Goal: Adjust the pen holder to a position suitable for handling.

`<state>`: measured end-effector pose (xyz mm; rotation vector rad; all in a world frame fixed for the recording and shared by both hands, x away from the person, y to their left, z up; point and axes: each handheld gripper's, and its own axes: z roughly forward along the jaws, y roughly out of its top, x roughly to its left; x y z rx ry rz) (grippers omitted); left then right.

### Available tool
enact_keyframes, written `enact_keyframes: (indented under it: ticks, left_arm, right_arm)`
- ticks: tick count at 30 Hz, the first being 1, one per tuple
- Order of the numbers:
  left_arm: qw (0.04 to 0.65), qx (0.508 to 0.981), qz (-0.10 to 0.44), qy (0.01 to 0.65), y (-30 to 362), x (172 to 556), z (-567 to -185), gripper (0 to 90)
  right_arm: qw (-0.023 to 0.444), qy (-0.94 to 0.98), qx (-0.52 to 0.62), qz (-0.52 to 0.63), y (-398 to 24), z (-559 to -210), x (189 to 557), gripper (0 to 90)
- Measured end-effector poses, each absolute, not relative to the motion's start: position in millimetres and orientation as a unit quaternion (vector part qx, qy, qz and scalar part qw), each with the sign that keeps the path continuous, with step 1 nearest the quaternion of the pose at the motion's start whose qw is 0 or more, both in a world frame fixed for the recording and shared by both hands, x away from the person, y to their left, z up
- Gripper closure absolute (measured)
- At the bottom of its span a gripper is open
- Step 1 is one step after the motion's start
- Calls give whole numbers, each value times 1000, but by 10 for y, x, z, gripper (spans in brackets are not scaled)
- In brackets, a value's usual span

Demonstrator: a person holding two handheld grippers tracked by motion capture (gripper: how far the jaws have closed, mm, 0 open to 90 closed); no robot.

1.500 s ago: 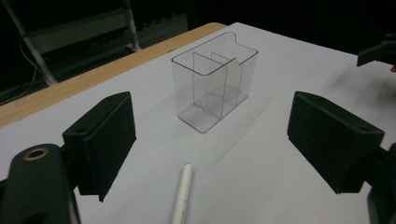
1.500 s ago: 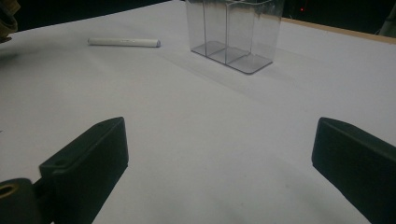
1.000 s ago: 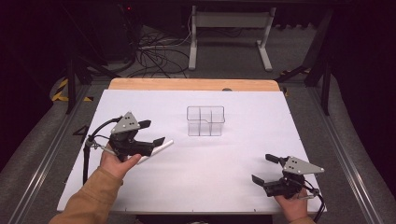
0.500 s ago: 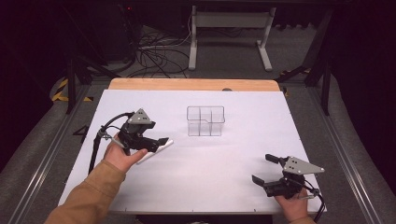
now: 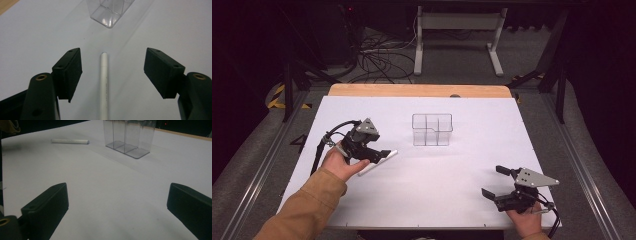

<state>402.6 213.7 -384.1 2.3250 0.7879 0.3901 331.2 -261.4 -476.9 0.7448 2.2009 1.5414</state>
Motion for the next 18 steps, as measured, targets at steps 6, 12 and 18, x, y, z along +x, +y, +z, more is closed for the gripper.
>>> enact_keyframes:
  ticks: [6,12,18]
  left_arm:
    - [299,892,165,295,2101,4062,-3886,338]
    - [270,904,152,295,2054,4153,-3977,348]
    - [248,911,120,308,2038,4262,-4063,372]
  right_arm:
    - [175,777,264,543,-2612,-4771,3313,43]
    - [174,778,263,543,-2610,-4773,3315,44]
    - [173,779,262,543,-2609,-4774,3317,44]
